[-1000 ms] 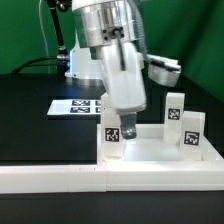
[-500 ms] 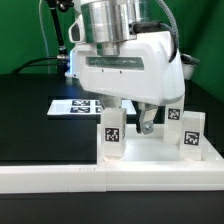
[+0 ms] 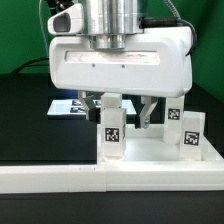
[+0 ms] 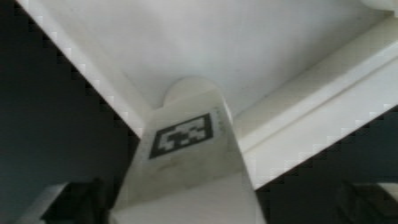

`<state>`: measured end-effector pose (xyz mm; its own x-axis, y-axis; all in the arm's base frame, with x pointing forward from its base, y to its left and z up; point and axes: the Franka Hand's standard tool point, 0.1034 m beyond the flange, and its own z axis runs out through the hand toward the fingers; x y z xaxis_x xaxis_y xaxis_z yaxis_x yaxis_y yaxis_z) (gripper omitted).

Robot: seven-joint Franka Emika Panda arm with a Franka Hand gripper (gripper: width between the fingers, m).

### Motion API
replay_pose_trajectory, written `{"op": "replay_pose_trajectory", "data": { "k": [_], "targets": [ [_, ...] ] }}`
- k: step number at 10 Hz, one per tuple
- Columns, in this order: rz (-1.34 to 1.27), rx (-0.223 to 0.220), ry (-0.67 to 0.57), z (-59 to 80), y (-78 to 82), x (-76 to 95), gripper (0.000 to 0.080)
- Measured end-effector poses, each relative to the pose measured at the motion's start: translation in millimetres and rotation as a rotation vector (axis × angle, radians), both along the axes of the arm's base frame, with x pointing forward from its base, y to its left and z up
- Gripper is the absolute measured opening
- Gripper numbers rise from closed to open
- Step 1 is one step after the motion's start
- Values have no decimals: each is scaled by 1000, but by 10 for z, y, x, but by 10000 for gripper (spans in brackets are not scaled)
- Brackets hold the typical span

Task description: Assemble square table

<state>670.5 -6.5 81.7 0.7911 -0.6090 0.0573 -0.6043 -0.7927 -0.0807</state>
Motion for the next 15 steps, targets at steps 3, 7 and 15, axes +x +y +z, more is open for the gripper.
{"op": "replay_pose_trajectory", "data": {
  "k": [3,7,15],
  "targets": [
    [-170,16,8,-7,7,-8,405],
    [-573,69,28,-24,-52,-21,296],
    [-1501,203,43,-38,80,18,293]
  ]
}}
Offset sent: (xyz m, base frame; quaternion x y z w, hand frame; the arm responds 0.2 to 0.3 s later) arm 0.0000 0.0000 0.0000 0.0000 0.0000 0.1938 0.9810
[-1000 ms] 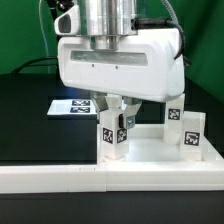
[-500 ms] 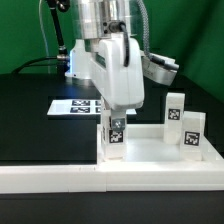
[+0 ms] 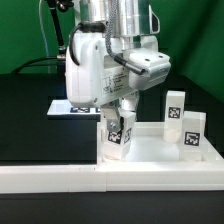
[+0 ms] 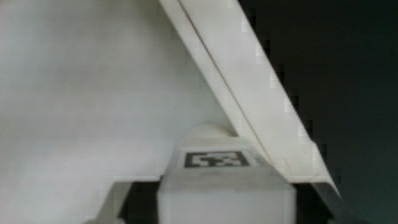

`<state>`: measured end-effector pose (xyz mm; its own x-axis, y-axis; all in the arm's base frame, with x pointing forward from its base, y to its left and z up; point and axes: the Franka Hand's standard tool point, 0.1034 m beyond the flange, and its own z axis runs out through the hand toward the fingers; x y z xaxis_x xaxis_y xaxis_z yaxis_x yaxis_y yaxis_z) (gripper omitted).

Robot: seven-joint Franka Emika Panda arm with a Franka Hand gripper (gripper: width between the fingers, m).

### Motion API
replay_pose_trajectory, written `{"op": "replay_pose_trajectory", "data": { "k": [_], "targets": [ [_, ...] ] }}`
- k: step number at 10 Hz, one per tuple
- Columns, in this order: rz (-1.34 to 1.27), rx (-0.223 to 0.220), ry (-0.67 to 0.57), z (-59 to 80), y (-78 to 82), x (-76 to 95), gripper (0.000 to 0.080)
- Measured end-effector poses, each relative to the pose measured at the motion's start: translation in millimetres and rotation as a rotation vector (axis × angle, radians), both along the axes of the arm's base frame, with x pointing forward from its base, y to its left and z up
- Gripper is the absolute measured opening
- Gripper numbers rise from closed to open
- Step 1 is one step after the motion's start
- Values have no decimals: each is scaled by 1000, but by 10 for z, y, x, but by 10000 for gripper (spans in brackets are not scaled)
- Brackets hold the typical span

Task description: Assemble square table

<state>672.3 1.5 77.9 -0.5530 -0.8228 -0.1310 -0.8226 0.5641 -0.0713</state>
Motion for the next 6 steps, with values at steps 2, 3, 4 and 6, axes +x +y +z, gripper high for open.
{"op": "replay_pose_trajectory", "data": {
  "k": [2,3,4,6],
  "targets": [
    [30,0,-4,-1,-5,-1,293],
    [150,-11,14,-4,3,-29,365],
    [314,-9,58,19,29,-69,551],
    [622,-37,58,23,49,-85,631]
  ]
}}
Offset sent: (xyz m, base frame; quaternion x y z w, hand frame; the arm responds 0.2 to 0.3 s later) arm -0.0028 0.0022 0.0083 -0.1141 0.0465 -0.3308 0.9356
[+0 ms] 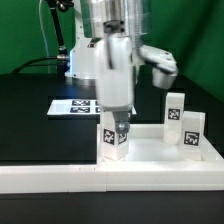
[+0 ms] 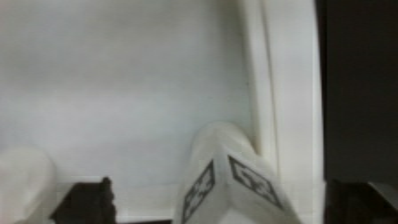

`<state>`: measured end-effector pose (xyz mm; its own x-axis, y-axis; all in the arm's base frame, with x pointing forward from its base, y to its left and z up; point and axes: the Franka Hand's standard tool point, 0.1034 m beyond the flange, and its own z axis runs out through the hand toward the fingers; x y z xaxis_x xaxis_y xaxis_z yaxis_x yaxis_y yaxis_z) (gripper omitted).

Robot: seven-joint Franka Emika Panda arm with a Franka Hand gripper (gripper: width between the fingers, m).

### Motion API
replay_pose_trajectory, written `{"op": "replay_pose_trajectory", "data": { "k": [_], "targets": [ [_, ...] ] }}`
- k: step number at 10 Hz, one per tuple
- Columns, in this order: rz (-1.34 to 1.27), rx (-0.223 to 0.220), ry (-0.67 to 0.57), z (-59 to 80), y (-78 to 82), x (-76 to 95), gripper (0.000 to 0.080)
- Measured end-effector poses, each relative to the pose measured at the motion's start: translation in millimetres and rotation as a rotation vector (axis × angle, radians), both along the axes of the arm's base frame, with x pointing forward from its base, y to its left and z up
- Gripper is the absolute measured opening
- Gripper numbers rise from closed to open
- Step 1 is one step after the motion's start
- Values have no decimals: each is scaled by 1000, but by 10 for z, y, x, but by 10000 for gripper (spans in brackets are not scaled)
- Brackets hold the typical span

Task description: Assemble square table

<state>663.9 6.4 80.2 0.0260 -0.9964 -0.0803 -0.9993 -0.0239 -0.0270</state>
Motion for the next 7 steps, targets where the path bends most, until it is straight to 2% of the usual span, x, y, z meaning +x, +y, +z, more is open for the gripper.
{"op": "replay_pose_trajectory", "data": {
  "k": [4,5,6,7],
  "targets": [
    [224,-7,-19,-2,-6,3,648],
    [403,-57,-21,15,-46,51,648],
    [499,-102,-33,21,-22,110,648],
    [466,-92,-34,15,4,106,648]
  ]
}}
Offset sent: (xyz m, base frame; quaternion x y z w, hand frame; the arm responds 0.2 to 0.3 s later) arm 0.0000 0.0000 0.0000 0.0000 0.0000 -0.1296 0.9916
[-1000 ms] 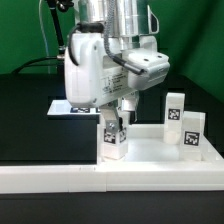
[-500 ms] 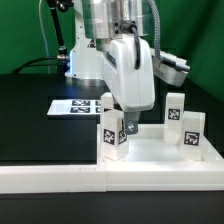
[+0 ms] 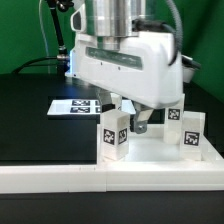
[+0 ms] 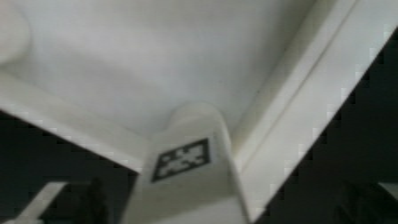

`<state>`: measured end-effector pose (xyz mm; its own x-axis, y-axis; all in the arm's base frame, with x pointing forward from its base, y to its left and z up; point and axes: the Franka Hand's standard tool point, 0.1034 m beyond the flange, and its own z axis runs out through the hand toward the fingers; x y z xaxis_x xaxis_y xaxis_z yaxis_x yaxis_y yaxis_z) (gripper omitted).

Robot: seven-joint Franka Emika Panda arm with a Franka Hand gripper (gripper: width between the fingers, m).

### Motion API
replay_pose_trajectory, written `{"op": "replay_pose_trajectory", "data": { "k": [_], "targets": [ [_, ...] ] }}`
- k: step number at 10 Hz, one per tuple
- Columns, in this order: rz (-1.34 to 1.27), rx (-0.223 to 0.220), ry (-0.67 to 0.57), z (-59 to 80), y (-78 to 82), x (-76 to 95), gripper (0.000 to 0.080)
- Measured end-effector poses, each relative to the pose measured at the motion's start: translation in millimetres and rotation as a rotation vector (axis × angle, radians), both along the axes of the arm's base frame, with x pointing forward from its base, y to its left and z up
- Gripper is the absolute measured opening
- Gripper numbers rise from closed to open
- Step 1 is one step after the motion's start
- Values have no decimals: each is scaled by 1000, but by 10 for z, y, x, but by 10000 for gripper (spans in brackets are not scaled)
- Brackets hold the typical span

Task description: Assemble square table

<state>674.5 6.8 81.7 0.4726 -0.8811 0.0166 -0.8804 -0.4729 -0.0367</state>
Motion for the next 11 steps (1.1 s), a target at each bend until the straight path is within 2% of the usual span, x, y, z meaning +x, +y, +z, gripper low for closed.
{"op": "replay_pose_trajectory", "data": {
  "k": [1,2,3,4,5,7,11],
  "targets": [
    [1,-1,0,-1,-7,0,554],
    [-20,1,6,-8,-9,-14,554],
    [-88,4,23,-25,-21,-51,372],
    [-163,7,33,-33,-19,-71,372],
    [-201,8,32,-34,-14,-69,288],
    [-323,17,31,-35,-5,-64,288],
    [-784,58,52,-32,-10,-51,288]
  ]
}}
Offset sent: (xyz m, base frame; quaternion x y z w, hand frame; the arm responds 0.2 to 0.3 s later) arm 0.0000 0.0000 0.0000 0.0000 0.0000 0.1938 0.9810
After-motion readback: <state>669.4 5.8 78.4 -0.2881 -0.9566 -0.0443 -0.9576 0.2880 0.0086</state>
